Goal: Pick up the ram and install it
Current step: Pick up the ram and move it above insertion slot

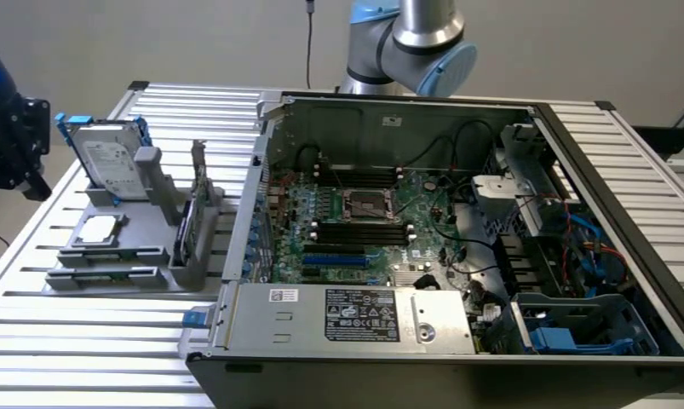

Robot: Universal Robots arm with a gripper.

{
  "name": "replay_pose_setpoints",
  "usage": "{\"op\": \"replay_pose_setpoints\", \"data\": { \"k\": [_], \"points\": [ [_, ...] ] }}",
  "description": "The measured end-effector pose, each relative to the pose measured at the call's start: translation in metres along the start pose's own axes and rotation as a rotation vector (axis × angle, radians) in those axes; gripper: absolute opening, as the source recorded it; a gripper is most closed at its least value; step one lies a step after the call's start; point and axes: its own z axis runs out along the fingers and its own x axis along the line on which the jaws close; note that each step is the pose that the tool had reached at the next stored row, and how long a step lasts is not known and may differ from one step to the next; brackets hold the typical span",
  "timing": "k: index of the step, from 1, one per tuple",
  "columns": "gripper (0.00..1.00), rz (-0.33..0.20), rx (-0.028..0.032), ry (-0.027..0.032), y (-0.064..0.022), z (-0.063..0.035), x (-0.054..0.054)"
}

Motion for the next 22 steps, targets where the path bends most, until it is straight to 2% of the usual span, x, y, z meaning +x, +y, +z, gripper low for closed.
{"op": "replay_pose_setpoints", "data": {
  "k": [4, 7, 11, 15, 16, 17, 18, 19, 20, 22],
  "points": [
    [0.11, -0.074, 0.0002, 0.0033, -0.0001, 0.0030, 0.000],
    [0.11, -0.117, 0.0070, 0.0051, -0.0003, 0.0054, 0.000],
    [0.11, -0.147, 0.0095, 0.0083, -0.0021, 0.0102, 0.000],
    [0.12, -0.153, 0.0101, 0.0087, -0.0052, 0.0175, 0.000],
    [0.18, -0.153, 0.0102, 0.0087, -0.0058, 0.0193, 0.000],
    [0.18, -0.153, 0.0101, 0.0087, -0.0062, 0.0210, 0.000],
    [0.30, -0.153, 0.0101, 0.0090, -0.0066, 0.0228, 0.000],
    [0.30, -0.153, 0.0101, 0.0097, -0.0069, 0.0246, 0.000],
    [0.36, -0.153, 0.0099, 0.0102, -0.0071, 0.0265, 0.000],
    [0.36, -0.153, 0.0100, 0.0104, -0.0073, 0.0301, 0.000]
  ]
}}
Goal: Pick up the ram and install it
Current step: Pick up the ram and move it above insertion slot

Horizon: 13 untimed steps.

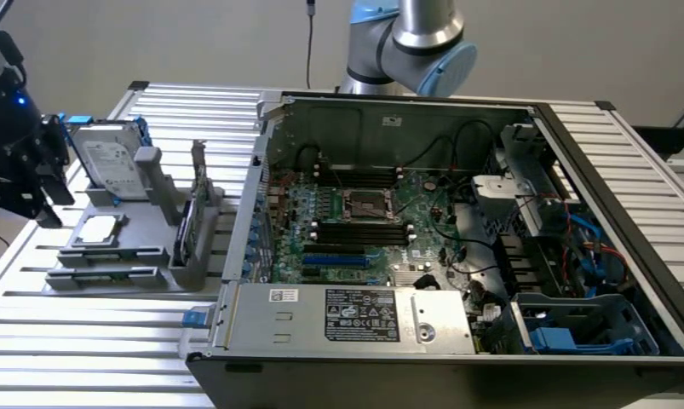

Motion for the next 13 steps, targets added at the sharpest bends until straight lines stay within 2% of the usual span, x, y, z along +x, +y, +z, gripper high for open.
{"op": "replay_pose_setpoints", "data": {
  "k": [1, 12, 13],
  "points": [
    [0.42, 0.000, 0.0001, 0.0000, -0.0001, 0.0018, 0.000],
    [0.42, 0.000, 0.0000, 0.0000, -0.0011, 0.0218, 0.000],
    [0.40, 0.000, 0.0001, 0.0000, -0.0012, 0.0237, 0.000]
  ]
}}
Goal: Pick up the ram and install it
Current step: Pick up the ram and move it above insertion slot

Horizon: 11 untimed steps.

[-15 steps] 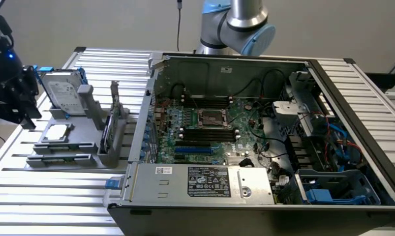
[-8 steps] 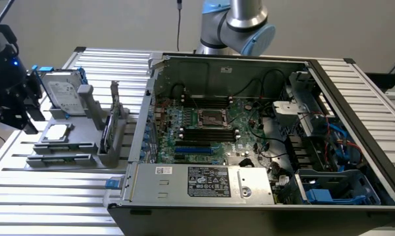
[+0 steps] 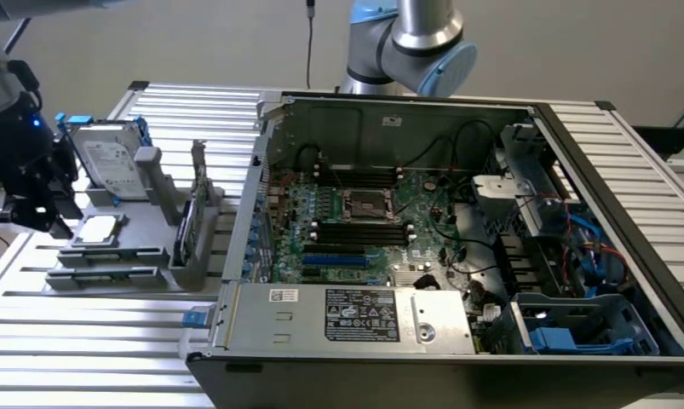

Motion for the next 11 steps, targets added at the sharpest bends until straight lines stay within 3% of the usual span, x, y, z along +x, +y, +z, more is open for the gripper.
{"op": "replay_pose_setpoints", "data": {
  "k": [1, 2, 11],
  "points": [
    [0.40, 0.000, 0.0000, 0.0000, -0.0002, 0.0018, 0.000],
    [0.33, 0.000, 0.0000, 0.0000, -0.0003, 0.0036, 0.000],
    [0.33, 0.001, 0.0000, 0.0000, -0.0020, 0.0199, 0.002]
  ]
}}
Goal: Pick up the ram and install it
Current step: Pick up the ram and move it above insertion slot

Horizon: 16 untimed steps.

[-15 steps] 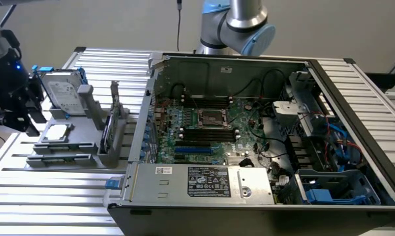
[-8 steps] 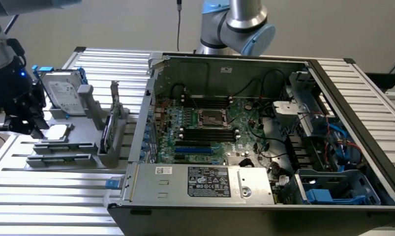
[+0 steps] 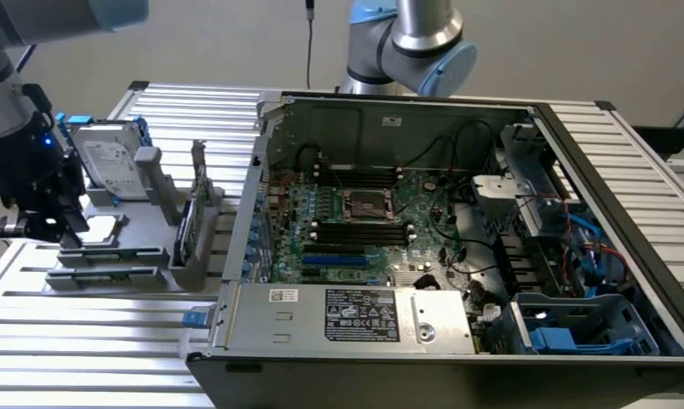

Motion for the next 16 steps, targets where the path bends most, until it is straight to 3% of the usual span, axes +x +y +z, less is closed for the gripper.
{"op": "replay_pose_setpoints", "data": {
  "k": [16],
  "points": [
    [0.33, 0.000, 0.0000, 0.0000, -0.0071, 0.0288, 0.005]
  ]
}}
